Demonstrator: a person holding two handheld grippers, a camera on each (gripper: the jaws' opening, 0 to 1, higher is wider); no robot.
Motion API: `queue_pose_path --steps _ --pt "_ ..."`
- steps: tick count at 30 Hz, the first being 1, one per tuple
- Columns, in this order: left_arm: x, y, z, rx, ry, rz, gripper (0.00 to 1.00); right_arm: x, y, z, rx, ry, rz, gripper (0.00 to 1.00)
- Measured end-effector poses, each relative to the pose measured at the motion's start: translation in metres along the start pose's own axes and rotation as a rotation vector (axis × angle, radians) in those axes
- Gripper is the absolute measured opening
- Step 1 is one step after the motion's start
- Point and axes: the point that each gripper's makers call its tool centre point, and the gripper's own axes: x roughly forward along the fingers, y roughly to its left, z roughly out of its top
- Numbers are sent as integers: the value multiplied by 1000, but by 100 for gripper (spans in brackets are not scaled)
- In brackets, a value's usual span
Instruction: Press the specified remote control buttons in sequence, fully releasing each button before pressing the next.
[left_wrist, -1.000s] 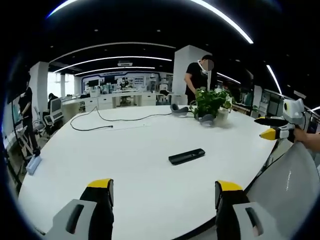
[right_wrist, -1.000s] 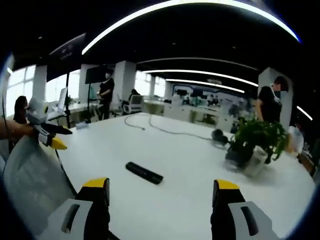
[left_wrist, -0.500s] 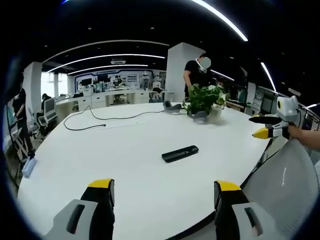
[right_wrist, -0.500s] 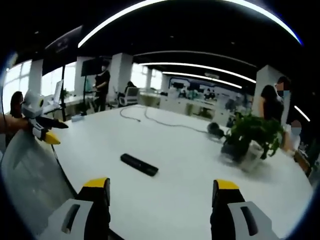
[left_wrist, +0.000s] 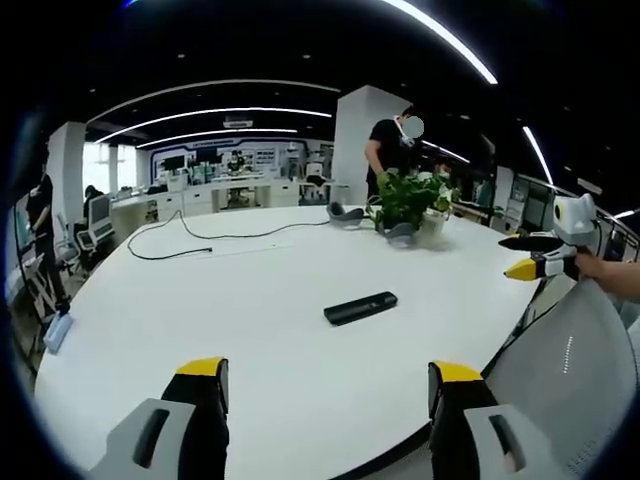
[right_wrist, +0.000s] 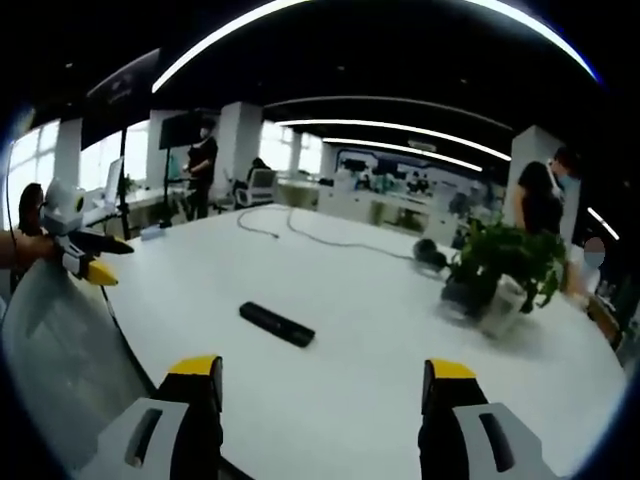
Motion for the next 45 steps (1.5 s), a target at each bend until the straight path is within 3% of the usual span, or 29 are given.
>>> queue_pose_path --steps 5,8,12,15,19,25,30,35,37,40,45 --pt "1 -2 -2 2 16 -7 87 0 -1 -2 -13 11 -8 81" --pt "1 -3 -2 2 19 -12 90 -1 -9 -4 -11 29 -59 81" --pt "2 1 -2 17 30 24 96 -3 -13 1 11 -3 -75 80" --pt "4 -7 -8 52 79 -16 96 -2 -14 -4 13 24 -77 80" --pt "6 -21 -18 163 162 -103 97 -2 -14 -7 11 38 -71 77" --pt "9 -25 -10 182 139 -197 99 -2 -14 -10 -5 61 -77 76" --pt "25 -16 -12 193 159 -259 99 -5 -22 -12 2 65 -128 73" --pt "44 -3 -7 219 167 -250 98 -4 -28 -21 42 100 -132 73" --pt "54 0 -9 215 198 -245 95 -4 -27 -22 38 109 -132 73" --pt "65 -4 -7 206 193 -270 94 -4 -27 -25 19 129 -138 73" --pt "83 -7 -14 256 238 -300 92 -7 -33 -26 43 124 -158 72"
